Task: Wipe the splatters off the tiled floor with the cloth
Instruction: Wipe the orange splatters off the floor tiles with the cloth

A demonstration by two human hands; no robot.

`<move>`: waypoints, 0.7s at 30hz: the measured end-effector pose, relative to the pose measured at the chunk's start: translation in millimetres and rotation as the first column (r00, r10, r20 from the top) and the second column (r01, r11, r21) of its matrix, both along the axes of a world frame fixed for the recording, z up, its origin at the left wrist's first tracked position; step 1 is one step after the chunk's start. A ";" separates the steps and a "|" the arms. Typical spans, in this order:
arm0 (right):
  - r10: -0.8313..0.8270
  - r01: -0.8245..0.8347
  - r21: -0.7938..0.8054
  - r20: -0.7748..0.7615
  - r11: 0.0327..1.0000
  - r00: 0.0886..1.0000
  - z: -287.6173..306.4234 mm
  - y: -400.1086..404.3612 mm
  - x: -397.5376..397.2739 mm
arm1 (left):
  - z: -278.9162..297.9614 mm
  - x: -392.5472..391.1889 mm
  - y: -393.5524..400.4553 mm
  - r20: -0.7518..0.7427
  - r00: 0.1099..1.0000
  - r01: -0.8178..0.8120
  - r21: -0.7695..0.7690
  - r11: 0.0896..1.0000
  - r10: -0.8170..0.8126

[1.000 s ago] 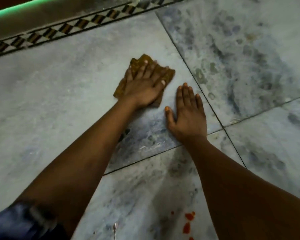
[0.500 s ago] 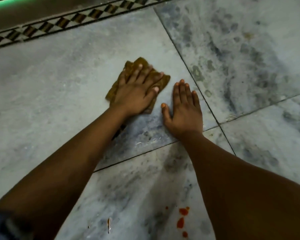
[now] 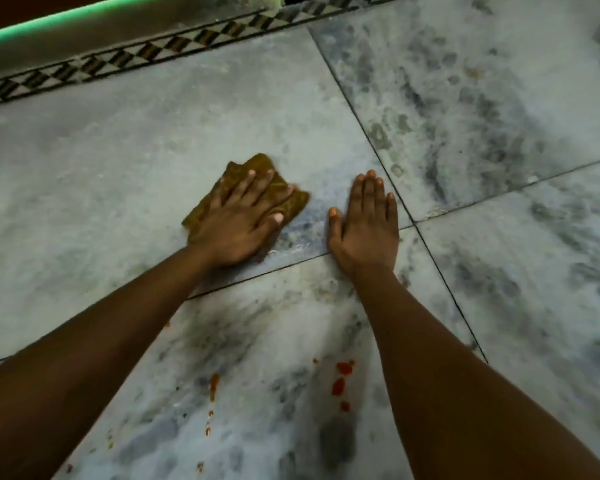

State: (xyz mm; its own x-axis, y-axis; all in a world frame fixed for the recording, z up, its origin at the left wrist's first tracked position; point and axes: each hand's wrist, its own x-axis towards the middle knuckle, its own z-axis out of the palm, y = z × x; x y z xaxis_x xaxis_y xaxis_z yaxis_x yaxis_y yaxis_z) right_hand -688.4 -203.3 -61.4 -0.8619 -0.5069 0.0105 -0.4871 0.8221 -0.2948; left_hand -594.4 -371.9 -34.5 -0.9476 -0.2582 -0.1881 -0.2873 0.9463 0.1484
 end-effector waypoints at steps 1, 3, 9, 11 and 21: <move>-0.011 0.011 -0.005 -0.008 1.000 1.000 -1.3 0.7 1.7 | -1.7 -3.5 -5.3 -0.011 0.999 -0.032 -0.015 0.999 0.031; -0.015 0.015 0.013 -0.008 1.000 1.000 -2.2 -2.0 -0.4 | -4.8 -32.9 -20.8 -0.011 0.988 -0.151 -0.021 0.988 0.151; -0.012 0.013 0.029 -0.017 0.999 1.000 -3.1 -2.6 -1.5 | -0.3 -151.4 -23.0 0.021 0.966 -0.260 0.106 0.960 0.259; -0.012 0.013 0.013 -0.030 1.000 0.999 -3.1 -4.3 -1.1 | -2.3 -141.5 7.2 0.001 0.988 -0.152 0.066 0.986 0.152; -0.015 0.015 -0.003 -0.028 1.000 1.000 -2.9 -3.0 -1.0 | -3.2 -77.4 -44.5 -0.118 0.905 -0.409 0.027 0.912 0.409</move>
